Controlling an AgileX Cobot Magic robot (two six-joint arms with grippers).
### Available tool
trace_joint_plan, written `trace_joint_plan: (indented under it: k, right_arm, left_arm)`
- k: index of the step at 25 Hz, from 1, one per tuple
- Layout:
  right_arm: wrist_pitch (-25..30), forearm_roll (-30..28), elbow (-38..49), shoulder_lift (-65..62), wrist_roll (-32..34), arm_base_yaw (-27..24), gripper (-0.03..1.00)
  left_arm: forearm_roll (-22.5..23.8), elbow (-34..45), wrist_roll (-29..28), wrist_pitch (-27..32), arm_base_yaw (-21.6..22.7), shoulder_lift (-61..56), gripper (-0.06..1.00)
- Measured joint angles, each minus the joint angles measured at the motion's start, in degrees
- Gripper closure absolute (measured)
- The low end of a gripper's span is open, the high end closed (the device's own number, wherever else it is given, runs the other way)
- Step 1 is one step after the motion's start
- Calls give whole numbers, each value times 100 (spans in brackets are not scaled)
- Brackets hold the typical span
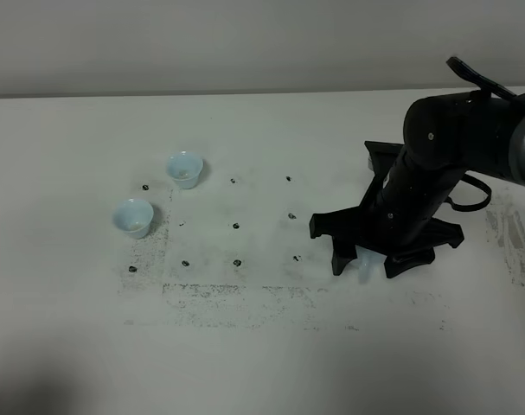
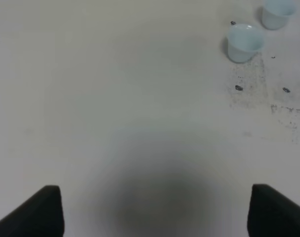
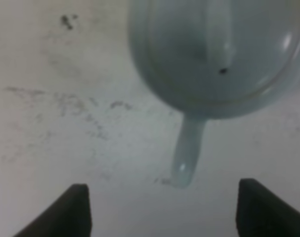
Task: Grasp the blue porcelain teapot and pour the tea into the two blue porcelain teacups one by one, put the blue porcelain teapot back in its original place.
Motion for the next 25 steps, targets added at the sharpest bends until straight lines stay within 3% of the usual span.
trace_joint_plan:
  k: [17,25]
  right_arm:
    - [104,-960,0,90,214,0,38]
    - [154,-1149,-5,90,239,0,38]
  left_arm:
    - [0,0,8,0,0,0,22]
    - [0,0,8,0,0,0,22]
